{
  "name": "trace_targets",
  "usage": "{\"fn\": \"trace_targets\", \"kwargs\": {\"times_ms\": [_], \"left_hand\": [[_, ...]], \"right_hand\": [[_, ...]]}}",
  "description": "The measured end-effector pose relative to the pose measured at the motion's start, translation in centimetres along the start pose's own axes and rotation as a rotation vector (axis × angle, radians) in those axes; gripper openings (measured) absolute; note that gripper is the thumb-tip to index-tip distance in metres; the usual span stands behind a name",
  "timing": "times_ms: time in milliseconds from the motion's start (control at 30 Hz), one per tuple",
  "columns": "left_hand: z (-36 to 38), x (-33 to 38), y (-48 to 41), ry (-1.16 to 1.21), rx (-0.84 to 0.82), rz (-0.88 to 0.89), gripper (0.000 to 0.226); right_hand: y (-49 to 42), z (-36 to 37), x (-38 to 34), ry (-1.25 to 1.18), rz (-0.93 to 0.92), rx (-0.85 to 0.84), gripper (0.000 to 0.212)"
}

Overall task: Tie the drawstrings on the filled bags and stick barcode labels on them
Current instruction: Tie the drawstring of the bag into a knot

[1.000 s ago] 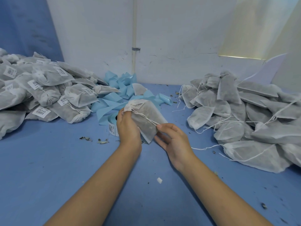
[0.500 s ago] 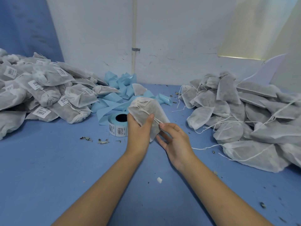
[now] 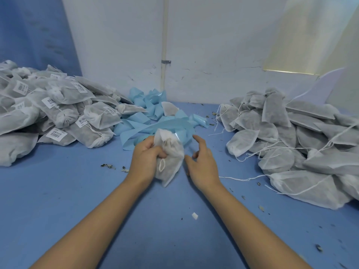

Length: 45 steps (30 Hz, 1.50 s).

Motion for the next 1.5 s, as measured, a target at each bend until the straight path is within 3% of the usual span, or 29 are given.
{"fn": "trace_targets", "kwargs": {"times_ms": [67, 133, 200, 367, 433, 500, 700, 833, 900, 1133, 1300, 1433, 1500], "left_hand": [[-0.9, 0.0, 0.0, -0.08, -0.005, 0.067, 0.018], [-1.4, -0.2, 0.0, -0.138, 0.005, 0.11, 0.044], [-1.4, -0.5, -0.1, -0.17, 0.017, 0.119, 0.051], [-1.1, -1.3, -0.3, -0.249, -0.043, 0.123, 0.024], [-0.8, -1.1, -0.1, -0.255, -0.1, 0.162, 0.038], [-0.6, -0.9, 0.2, -0.26, -0.14, 0.192, 0.047], [-0.6, -0.7, 0.6, -0.24, -0.152, 0.224, 0.021], [-0.1, -0.6, 1.0, -0.195, -0.238, 0.192, 0.019], [0.2, -0.6, 1.3, -0.189, -0.27, 0.178, 0.014], [0.5, -0.6, 1.6, -0.183, -0.265, 0.172, 0.015], [0.4, -0.5, 1.7, -0.193, -0.261, 0.16, 0.025], [0.3, -0.6, 1.7, -0.204, -0.255, 0.143, 0.005], [0.3, -0.6, 1.7, -0.194, -0.254, 0.134, 0.01]], "right_hand": [[-0.1, 0.6, -0.8, 0.21, -0.145, -0.03, 0.063], [0.4, 1.4, -1.8, 0.397, -0.316, -0.062, 0.061], [0.8, 1.8, -2.1, 0.426, -0.377, -0.084, 0.051], [0.3, 0.6, -1.4, 0.183, -0.259, 0.005, 0.015], [0.2, 0.1, -1.2, 0.096, -0.217, 0.051, 0.012], [0.2, -0.3, -1.0, 0.037, -0.192, 0.088, 0.011], [0.5, -0.9, -1.2, -0.131, -0.179, 0.161, 0.019], [0.8, -0.5, -1.1, -0.366, -0.093, 0.002, 0.044], [0.9, 0.0, -1.1, -0.389, -0.073, -0.059, 0.04], [0.4, -0.4, -0.8, -0.528, 0.021, -0.005, 0.016], [0.1, -0.3, -0.4, -0.609, 0.099, -0.016, 0.014], [0.0, -0.3, -0.1, -0.632, 0.135, -0.024, 0.014], [-0.1, -0.3, 0.0, -0.643, 0.152, -0.021, 0.015]]}}
Point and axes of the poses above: each hand's wrist, its own y-axis away from the middle knuckle, its own z-axis out of the palm, x = y × z, the point moved 6 cm from there along -y, towards the middle knuckle, and after that the axes turned 14 degrees about x, right-handed, at the moved point
